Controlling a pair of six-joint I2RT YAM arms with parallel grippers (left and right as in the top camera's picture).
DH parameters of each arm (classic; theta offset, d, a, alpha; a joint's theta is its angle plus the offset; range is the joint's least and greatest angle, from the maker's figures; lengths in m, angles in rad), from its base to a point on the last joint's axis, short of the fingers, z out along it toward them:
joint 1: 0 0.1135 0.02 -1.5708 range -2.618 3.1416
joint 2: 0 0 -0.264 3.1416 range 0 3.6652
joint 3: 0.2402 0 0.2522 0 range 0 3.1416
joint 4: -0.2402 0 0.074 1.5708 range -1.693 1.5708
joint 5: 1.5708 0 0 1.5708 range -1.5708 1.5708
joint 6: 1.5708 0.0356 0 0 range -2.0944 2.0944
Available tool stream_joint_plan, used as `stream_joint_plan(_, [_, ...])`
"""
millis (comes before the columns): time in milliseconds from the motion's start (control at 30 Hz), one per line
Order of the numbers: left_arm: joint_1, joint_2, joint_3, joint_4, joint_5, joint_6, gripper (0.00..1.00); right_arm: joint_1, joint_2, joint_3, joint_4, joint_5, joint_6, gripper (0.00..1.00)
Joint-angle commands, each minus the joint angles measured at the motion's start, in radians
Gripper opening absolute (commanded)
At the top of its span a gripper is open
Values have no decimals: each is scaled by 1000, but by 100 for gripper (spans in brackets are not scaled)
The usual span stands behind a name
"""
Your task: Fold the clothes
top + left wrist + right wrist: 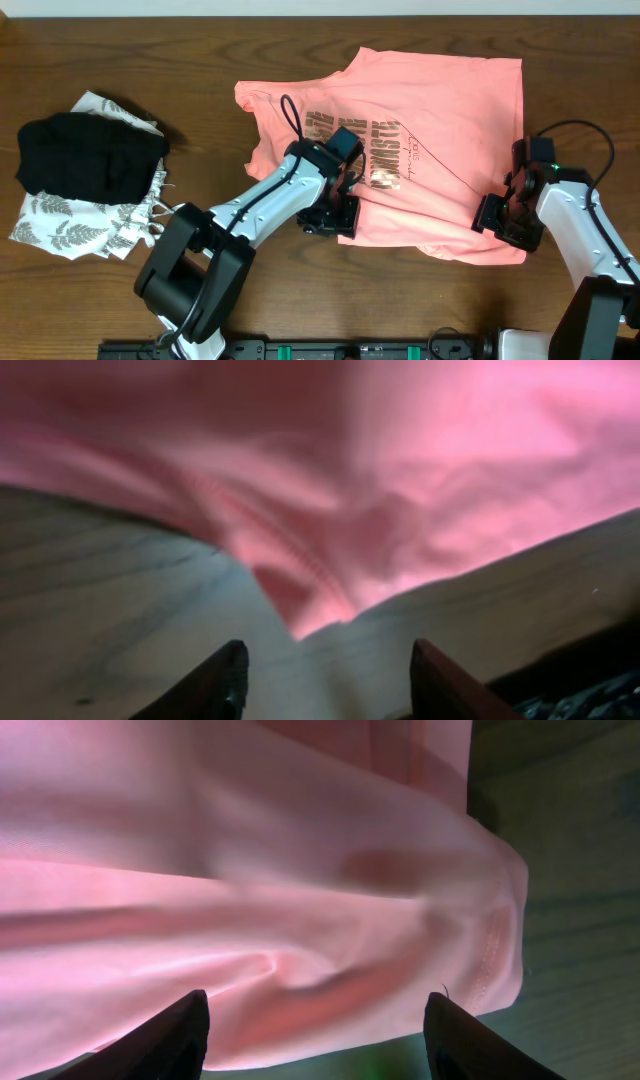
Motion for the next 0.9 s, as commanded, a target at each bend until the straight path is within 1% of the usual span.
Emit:
stream_joint_plan(0, [0, 21, -1, 36, 22, -34, 53, -5, -12, 15, -3, -5, -17, 66])
stream_joint_plan(67, [0, 32, -1, 47, 22, -39, 52, -5, -12, 15, -5, -5, -18, 65])
stream_joint_plan(100, [0, 42, -1, 47, 22, -39, 48, -5, -12, 15, -7, -5, -17, 65])
stream_joint_plan(167, [0, 56, -1, 46, 26, -39, 43, -5, -12, 15, -7, -5, -17, 64])
stream_joint_plan(400, [0, 78, -1, 39, 45, -47, 43, -5, -12, 15, -7, -5, -17, 63])
stream_joint_plan(433, [0, 78, -1, 40, 44, -47, 41, -5, -12, 15, -7, -5, -17, 63])
stream_joint_plan(467, [1, 79, -1, 42, 44, -47, 38, -5, -12, 15, -7, -5, -17, 63])
stream_joint_plan(567, [1, 79, -1, 47, 43, -46, 23, -5, -12, 15, -7, -5, -17, 62])
stream_joint_plan(600, [1, 79, -1, 47, 43, -45, 13, -5, -12, 15, -7, -5, -17, 62])
stream_joint_plan(667, [1, 79, -1, 47, 43, -45, 7, -5, -12, 15, -7, -4, -17, 62])
stream_joint_plan(700, [2, 79, 0, 47, 43, -46, 6, -5, -12, 15, -7, -4, -17, 62])
stream_joint_plan(767, [3, 76, 0, 37, 43, -46, 6, -5, -12, 15, -10, -4, -17, 62])
stream_joint_plan(867, [25, 54, 2, -26, 37, -46, 6, -5, -12, 15, -33, 6, -17, 62])
